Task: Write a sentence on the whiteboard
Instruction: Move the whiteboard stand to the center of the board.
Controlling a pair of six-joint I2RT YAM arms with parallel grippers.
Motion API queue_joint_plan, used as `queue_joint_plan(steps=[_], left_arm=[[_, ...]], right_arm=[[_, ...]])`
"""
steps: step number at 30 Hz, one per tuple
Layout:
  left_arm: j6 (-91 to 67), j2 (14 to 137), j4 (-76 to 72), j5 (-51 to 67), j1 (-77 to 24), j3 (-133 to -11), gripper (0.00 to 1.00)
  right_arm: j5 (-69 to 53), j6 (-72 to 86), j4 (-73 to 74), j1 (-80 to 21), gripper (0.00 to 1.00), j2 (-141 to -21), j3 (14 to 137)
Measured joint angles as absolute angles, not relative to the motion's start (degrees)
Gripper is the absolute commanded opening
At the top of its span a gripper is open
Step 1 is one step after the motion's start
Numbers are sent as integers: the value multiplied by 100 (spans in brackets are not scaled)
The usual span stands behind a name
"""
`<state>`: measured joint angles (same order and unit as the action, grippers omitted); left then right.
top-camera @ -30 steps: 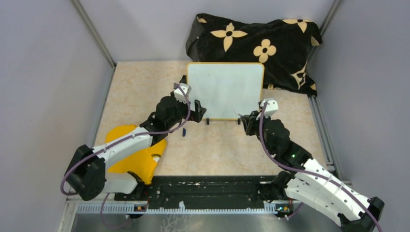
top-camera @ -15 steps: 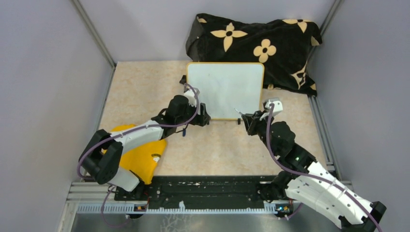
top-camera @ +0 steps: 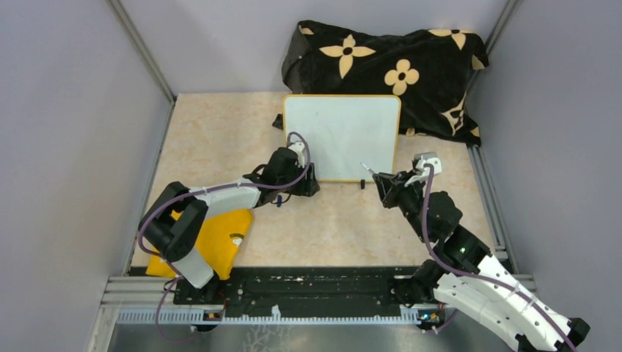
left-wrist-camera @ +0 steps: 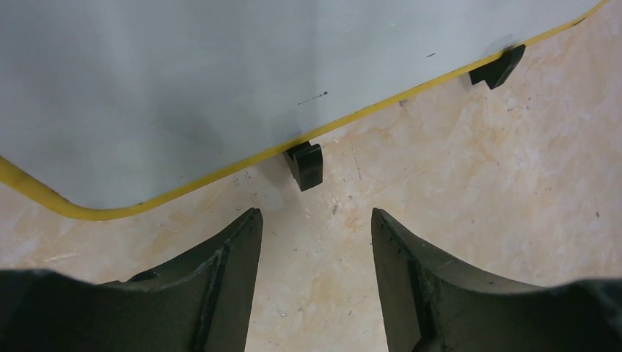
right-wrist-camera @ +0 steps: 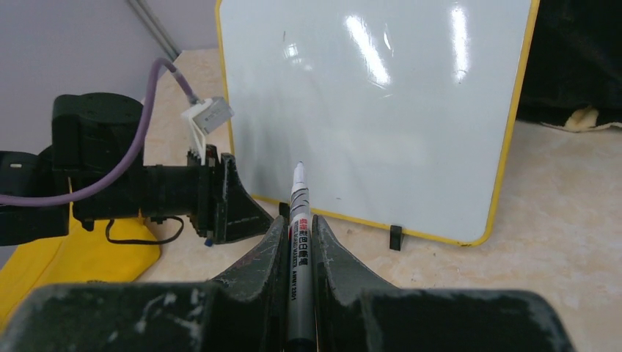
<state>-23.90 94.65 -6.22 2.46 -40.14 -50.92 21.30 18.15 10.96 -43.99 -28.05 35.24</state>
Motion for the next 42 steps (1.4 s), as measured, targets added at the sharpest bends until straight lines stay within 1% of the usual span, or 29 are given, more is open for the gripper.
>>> queue_joint_plan(steps=[3,11,16,27,33,34,38,42], left_arm=[[-2390,9644,-567,123,-4077,-5162,62],[-2340,10232,-305,-482,-4272,-5874,58],[-2379,10390,-150,-766,-4338,-5990,51],[-2379,10501,-69,-1048,-4429,-6018,30],[-2418,10499,-91,-1135,-4495,-6005,7],[-2445,10499,-104,-1153,-4504,-5990,5],[-2591,10464,-207,-1229,-4506,-5867,0],[-2790,10300,-344,-1299,-4591,-5607,0]], right_arm=[[2132,1817,1109,-4399,0,-2665,3514],[2139,1817,1247,-4399,0,-2484,3444],[2204,1815,1288,-4399,0,-2425,3428],[2265,1813,1319,-4399,0,-2401,3411],[2261,1813,1317,-4399,0,-2401,3411],[2259,1813,1317,-4399,0,-2401,3411],[2226,1813,1317,-4399,0,-2401,3411],[2191,1813,1319,-4399,0,-2401,3411]])
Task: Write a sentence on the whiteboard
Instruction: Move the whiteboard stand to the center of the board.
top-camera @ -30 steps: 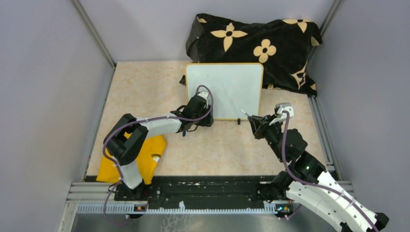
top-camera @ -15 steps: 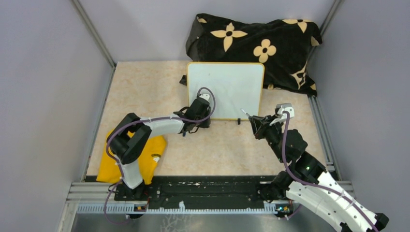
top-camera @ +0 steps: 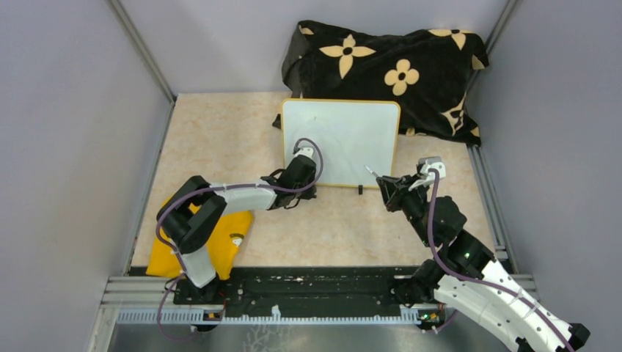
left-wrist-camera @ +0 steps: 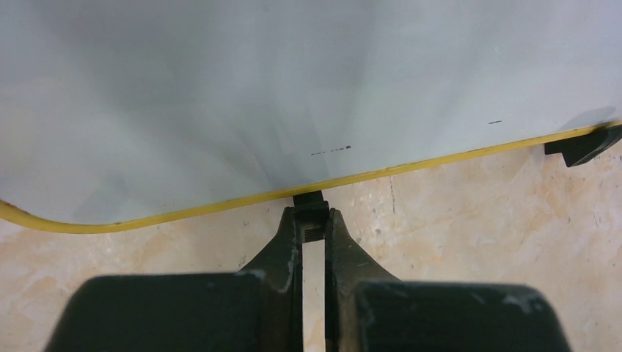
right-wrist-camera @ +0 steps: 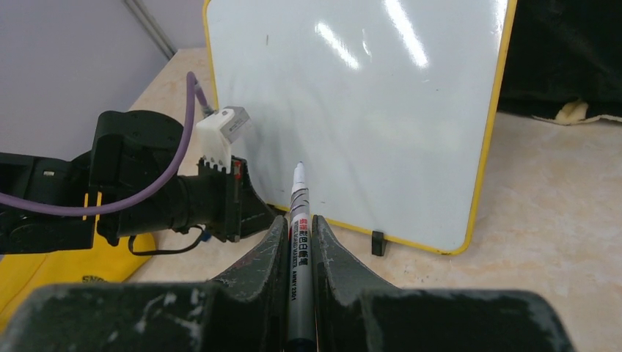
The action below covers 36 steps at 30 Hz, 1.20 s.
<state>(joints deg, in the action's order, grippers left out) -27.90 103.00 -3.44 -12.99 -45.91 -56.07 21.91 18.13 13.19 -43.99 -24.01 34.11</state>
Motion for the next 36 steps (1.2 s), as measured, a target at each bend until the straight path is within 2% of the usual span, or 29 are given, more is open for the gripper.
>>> queue_joint_plan(steps=[17,29,31,36], left_arm=[[-4246,9963,-12,-2338,-5605,-5212,0],[-4648,9863,67,-2467,-5728,-5105,0],[-4661,9815,104,-2467,-5758,-5065,4],[-4668,9692,193,-2445,-5817,-4965,30]], right_arm=[[1942,1975,1310,-4399,0,-2443,3411],[1916,2106,1304,-4399,0,-2561,3411],[1918,2106,1306,-4399,0,-2578,3411],[1918,2106,1306,-4399,0,-2582,3411]])
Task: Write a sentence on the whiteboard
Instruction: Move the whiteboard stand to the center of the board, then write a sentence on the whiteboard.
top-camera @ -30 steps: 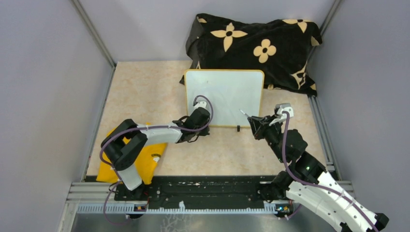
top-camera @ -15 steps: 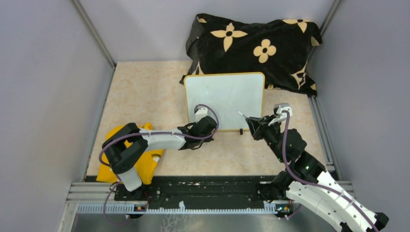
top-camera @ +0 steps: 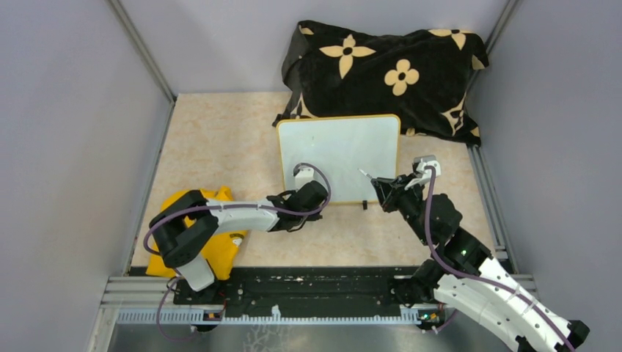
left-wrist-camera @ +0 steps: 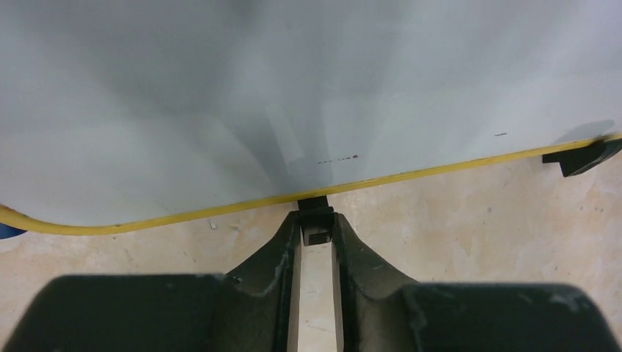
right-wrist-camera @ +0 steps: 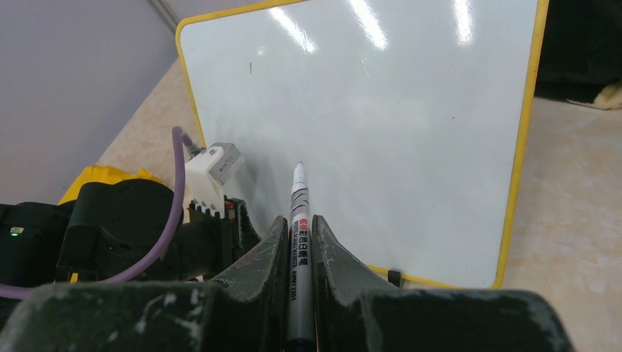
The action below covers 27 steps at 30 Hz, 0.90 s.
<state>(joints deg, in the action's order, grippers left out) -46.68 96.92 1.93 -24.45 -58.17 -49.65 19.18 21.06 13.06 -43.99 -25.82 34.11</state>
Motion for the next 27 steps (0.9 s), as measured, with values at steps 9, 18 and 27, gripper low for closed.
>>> queue_joint_plan(steps=[9,18,27], left_arm=[[-4670,9312,550,-2228,-5889,-4759,72],[-4222,7804,589,-2180,-5972,-4226,90],[-2659,6154,283,-351,-3229,-4298,95]], right_arm=[[1909,2106,1313,-4399,0,-2576,3411],[1754,2058,1310,-4397,0,-2296,3411],[1555,2016,1291,-4394,0,-2279,3411]])
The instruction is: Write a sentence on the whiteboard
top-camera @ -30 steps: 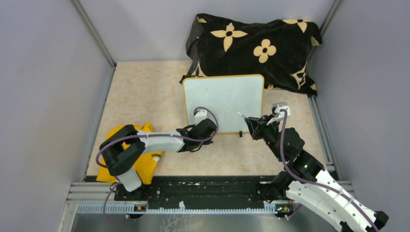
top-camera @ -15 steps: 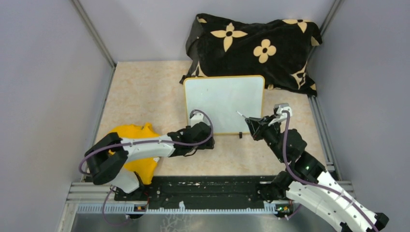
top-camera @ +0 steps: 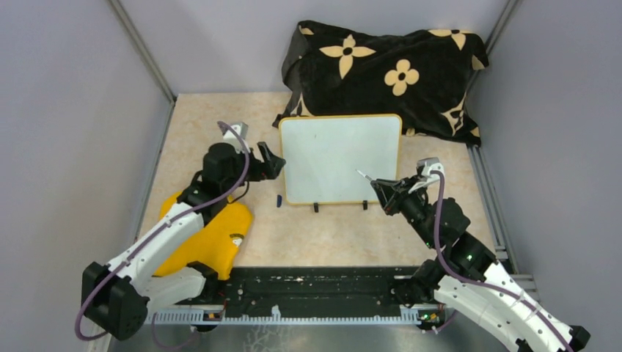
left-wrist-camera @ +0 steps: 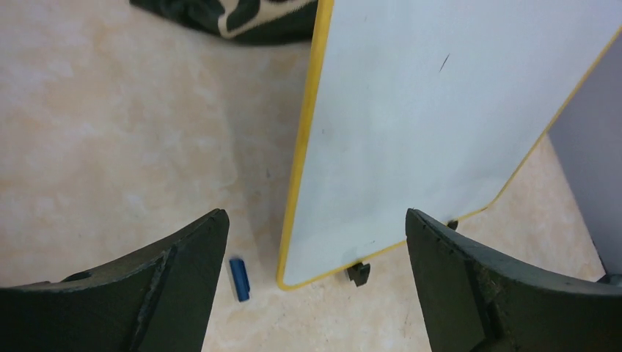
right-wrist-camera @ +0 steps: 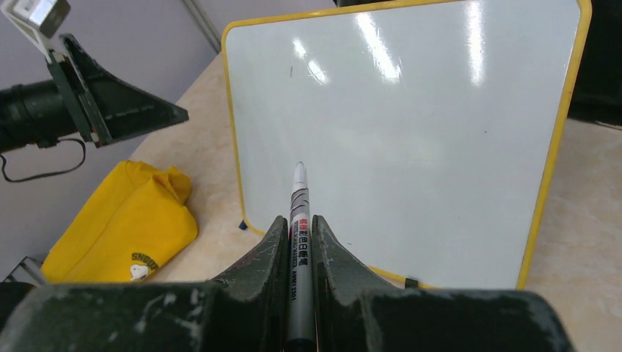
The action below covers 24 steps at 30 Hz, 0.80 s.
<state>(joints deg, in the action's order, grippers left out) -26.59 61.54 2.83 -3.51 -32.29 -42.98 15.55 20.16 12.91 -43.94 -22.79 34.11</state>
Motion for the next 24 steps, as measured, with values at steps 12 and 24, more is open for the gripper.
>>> queue_joint_plan(steps=[12,24], left_arm=[[-2296,6141,-443,78,-2558,-4871,99],[-2856,6908,-3,-2217,-2427,-5249,99]], right_arm=[[1197,1992,1009,-4394,0,-2502,3400],[998,1975,814,-4394,0,-2709,3400]])
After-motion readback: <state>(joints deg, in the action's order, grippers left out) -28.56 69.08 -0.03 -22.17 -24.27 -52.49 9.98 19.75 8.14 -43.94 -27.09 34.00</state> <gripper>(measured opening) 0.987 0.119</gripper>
